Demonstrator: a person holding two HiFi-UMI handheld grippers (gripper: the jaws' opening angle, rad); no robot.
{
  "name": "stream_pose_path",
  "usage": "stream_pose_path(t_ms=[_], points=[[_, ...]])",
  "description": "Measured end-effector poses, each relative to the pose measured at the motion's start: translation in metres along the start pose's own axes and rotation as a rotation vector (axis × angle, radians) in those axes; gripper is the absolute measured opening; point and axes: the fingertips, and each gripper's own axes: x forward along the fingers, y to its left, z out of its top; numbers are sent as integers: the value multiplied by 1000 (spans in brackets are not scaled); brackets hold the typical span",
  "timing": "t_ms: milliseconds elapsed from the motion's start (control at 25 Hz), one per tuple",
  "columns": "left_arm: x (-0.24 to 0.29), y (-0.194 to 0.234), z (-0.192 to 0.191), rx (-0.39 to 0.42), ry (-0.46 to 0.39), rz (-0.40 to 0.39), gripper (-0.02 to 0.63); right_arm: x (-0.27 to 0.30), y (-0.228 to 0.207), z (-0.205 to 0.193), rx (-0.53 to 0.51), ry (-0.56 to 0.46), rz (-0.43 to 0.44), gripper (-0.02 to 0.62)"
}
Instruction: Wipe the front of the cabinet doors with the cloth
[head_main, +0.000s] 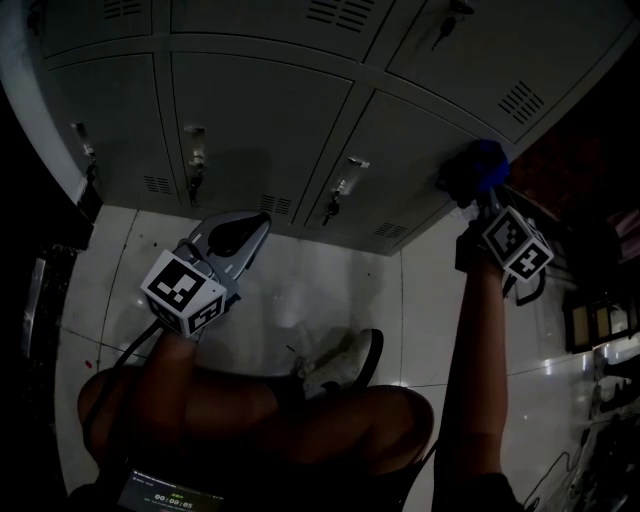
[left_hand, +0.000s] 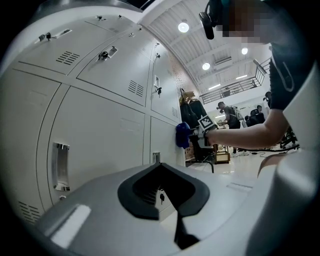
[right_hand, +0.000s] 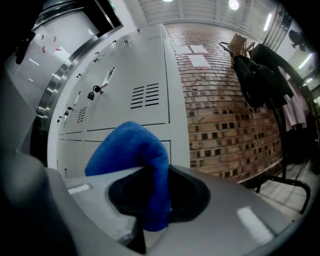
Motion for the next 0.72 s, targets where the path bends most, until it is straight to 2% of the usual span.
stream_pose_path(t_ms=[240, 360, 480, 720], points=[[0, -1, 1, 1, -2, -3, 6, -7, -32, -5, 20, 6, -66, 69], [0, -1, 1, 1, -3, -3, 6, -12, -33, -6, 18, 4, -71, 69], [0, -1, 1, -1, -4, -3, 5, -17, -15, -6, 20, -6, -35, 69], [1, -1, 9, 0, -23, -4, 5, -17, 57, -5, -13, -23, 87, 69]])
